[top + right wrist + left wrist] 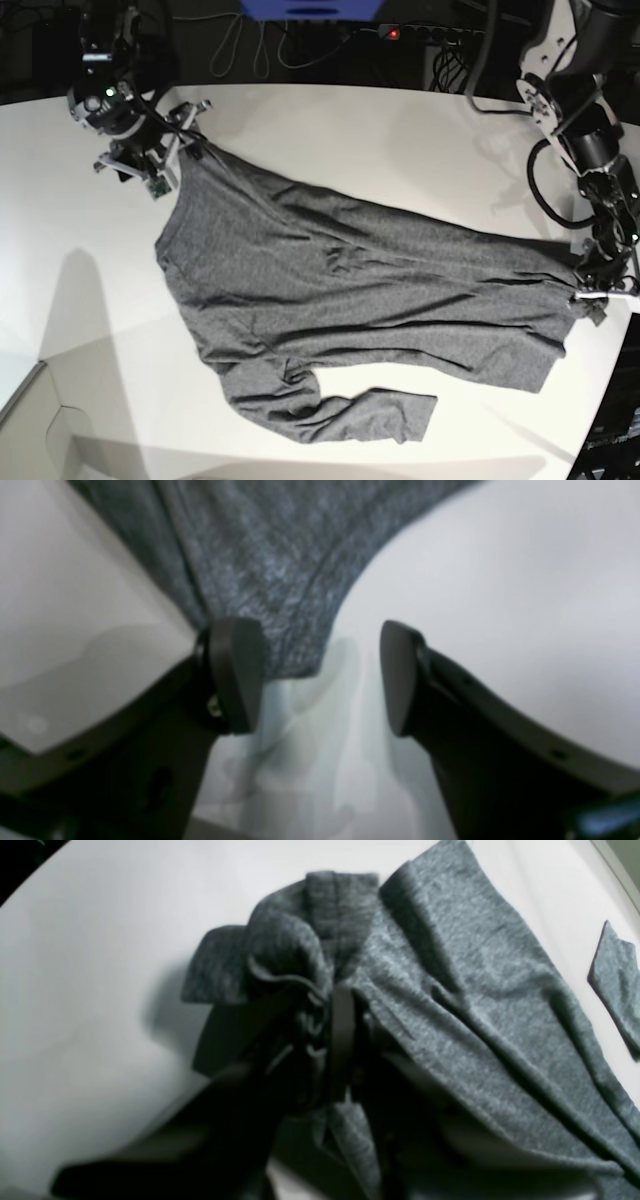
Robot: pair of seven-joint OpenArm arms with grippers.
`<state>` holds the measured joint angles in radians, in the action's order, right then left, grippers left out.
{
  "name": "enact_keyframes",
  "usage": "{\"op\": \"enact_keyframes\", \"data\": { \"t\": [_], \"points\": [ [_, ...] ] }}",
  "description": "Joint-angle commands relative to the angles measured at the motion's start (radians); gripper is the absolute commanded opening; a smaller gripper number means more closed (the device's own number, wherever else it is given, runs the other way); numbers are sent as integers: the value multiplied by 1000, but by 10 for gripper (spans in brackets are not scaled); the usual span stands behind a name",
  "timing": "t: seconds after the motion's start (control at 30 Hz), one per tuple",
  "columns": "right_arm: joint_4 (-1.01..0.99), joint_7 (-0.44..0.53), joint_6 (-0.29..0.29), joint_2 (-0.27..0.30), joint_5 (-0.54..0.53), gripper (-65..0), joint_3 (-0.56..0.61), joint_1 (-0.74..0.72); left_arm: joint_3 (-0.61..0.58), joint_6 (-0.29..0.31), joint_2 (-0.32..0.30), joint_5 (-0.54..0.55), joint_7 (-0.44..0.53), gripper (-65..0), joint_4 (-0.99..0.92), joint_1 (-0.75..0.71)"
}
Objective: Layout the t-shirt on the table in an organized manner, then fold the t-shirt properly
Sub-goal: 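Drag the collar corner with the right gripper away from the left gripper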
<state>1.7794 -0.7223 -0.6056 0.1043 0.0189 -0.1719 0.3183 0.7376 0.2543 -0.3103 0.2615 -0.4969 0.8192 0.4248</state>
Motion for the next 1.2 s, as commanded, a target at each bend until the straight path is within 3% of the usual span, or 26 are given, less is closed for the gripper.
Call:
{"op": "enact_keyframes", "data": {
  "t": [0.0, 0.2, 0.37, 0.47, 0.67, 0.83, 1.17],
  "points": [
    [17, 13, -1, 5, -15, -272, -2, -9, 0, 6, -19, 11, 24, -650, 21, 26],
    [64, 7, -3, 2, -18, -272, 1, 23, 0, 6, -19, 11, 22, -650, 21, 26],
    [149, -62, -6, 2, -18, -271, 4, 26, 0, 6, -19, 11, 22, -650, 21, 24],
    [187, -109, -93, -8, -18, -273, 16, 29, 0, 6, -19, 11, 22, -650, 21, 24],
    [164, -151, -93, -33, -18, -273, 70, 25, -2, 6, -19, 11, 22, -650, 21, 26],
    [98, -107, -43, -33, -18, -269, 70, 25, -2, 6, -19, 11, 22, -650, 21, 24],
    [-11, 7, -37, -31, -18, -274, 53, 23, -2, 6, -19, 11, 22, -650, 21, 26]
  ]
}}
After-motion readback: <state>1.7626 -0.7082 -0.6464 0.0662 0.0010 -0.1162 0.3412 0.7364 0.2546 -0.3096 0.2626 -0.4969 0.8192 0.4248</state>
